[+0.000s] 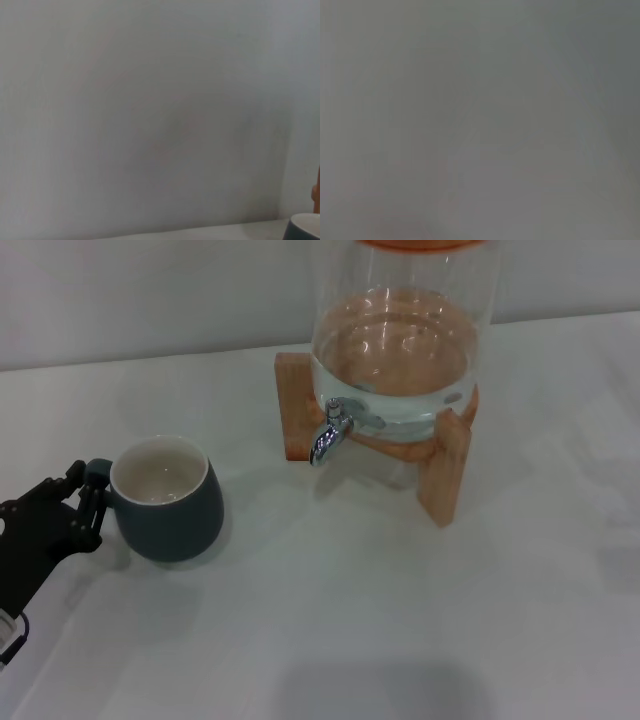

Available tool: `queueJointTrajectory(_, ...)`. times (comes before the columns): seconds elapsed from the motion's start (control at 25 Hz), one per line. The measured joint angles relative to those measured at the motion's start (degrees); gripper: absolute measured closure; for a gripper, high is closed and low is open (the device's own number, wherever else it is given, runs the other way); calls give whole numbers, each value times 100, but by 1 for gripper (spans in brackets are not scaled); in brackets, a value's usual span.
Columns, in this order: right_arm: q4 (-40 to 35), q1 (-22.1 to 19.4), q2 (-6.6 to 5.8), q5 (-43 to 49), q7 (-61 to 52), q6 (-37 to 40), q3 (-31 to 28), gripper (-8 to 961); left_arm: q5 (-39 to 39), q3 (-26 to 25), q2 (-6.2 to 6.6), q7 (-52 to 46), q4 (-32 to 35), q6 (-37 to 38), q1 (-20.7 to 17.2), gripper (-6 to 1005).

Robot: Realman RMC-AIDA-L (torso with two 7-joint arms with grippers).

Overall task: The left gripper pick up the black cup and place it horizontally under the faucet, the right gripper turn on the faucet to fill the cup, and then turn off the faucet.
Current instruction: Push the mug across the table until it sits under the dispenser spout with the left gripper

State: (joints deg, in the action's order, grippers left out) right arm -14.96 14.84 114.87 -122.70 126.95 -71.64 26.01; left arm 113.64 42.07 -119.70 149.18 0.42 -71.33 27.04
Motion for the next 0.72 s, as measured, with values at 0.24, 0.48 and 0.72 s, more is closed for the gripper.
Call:
queueJointTrajectory(0.24, 5, -1, 0, 0, 4, -62, 19, 144, -2, 3, -3, -160, 0, 191, 123, 809)
queueJointTrajectory(0.48, 5, 7, 0, 0, 1, -71, 23, 144, -7, 3, -9, -198, 2, 218, 239, 810)
queueJointTrajectory(0.72, 4, 18, 0, 0, -2, -116, 41, 144, -155, 3, -11, -348, -3, 433, 422, 810)
